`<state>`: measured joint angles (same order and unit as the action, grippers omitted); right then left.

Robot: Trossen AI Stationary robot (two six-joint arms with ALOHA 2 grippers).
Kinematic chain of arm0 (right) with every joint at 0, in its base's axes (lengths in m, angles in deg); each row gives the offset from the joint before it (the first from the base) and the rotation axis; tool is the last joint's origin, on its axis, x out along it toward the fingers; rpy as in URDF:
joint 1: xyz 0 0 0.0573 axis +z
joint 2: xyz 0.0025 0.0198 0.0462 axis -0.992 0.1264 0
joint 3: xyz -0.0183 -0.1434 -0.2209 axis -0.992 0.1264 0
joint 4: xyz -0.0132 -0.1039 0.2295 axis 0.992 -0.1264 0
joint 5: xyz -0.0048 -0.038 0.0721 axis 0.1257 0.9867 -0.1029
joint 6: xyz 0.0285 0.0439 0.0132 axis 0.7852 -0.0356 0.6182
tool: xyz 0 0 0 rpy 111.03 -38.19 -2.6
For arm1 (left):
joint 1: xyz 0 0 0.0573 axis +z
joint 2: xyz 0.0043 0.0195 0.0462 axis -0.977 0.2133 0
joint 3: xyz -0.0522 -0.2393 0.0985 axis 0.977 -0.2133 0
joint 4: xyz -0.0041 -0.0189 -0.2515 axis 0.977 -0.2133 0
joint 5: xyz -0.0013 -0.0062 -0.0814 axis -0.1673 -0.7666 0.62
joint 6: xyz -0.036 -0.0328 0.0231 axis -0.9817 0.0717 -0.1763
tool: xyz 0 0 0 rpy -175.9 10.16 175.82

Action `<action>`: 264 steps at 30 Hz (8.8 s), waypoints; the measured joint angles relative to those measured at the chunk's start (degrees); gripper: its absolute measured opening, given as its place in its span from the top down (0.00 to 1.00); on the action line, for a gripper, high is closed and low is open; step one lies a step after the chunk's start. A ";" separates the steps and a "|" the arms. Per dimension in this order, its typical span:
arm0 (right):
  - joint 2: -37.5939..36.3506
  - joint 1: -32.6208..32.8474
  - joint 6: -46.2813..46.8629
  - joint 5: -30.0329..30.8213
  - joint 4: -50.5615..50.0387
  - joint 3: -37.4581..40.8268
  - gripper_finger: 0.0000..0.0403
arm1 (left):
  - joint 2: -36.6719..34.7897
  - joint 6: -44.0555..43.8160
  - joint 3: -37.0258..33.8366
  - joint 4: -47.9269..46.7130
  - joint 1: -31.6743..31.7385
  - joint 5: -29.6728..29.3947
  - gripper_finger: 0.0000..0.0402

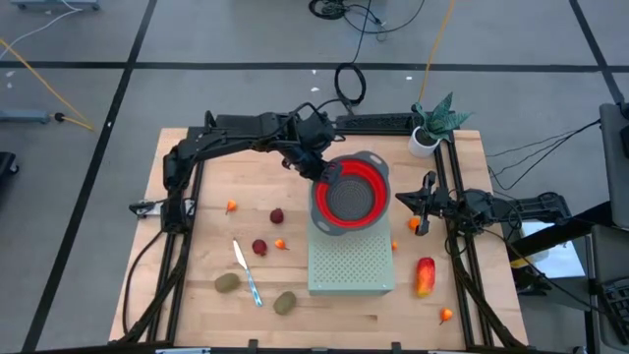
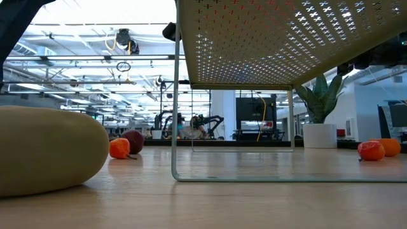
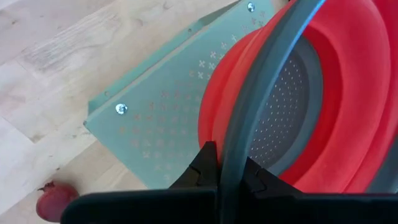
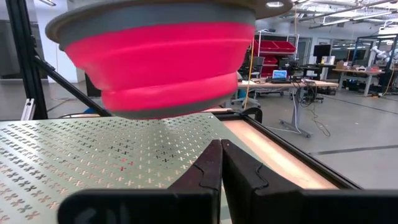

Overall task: Pick & Place Fruit
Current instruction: Put the red strainer bowl on the shelf, then put the mango into the red strainer bowl on the shelf

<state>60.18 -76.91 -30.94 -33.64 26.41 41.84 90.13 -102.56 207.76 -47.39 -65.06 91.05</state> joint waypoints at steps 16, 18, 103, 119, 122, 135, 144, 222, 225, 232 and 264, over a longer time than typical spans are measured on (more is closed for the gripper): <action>0.00 0.00 0.02 -0.02 0.00 0.00 1.00 | 0.00 -1.05 0.00 -1.40 -0.02 0.70 1.00; 0.00 0.00 0.02 -0.01 0.01 0.00 1.00 | 0.00 -1.05 0.00 -1.95 -0.04 -0.20 1.00; 0.02 0.00 0.02 -0.08 -0.35 0.00 1.00 | -0.76 3.45 -0.04 -4.38 2.95 0.14 0.61; 0.02 0.00 0.03 -0.05 -1.42 0.00 1.00 | -11.83 -10.50 -0.05 -22.36 -6.10 -21.22 0.61; 0.02 0.00 0.03 -0.04 -1.42 0.00 1.00 | -12.11 -9.58 -0.17 -22.39 -8.15 -22.37 0.61; 0.02 0.00 5.95 -0.17 -1.20 0.00 1.00 | -11.89 3.83 -0.55 -21.29 -9.39 -26.66 0.61; 0.02 0.02 18.92 -5.77 -1.18 0.00 1.00 | -11.89 12.83 -0.55 -19.67 -8.46 -26.15 0.61; 47.09 17.02 86.44 -33.17 -78.78 -58.10 1.00 | -81.49 32.52 -112.77 76.98 9.38 9.56 0.99; 50.05 20.85 93.15 -33.16 -78.41 -59.04 1.00 | -81.48 32.15 -113.76 77.88 9.77 10.52 0.97; 54.51 28.97 109.10 -33.16 -77.66 -59.12 1.00 | -81.48 32.21 -114.18 78.22 9.88 11.26 0.99; 56.11 32.92 111.50 -33.22 -68.39 -50.93 0.68 | -81.48 30.82 -114.18 78.24 9.86 11.02 0.95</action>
<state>116.28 -44.00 80.55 -66.86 -41.98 -9.09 8.65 -71.74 93.58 30.85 -55.21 102.07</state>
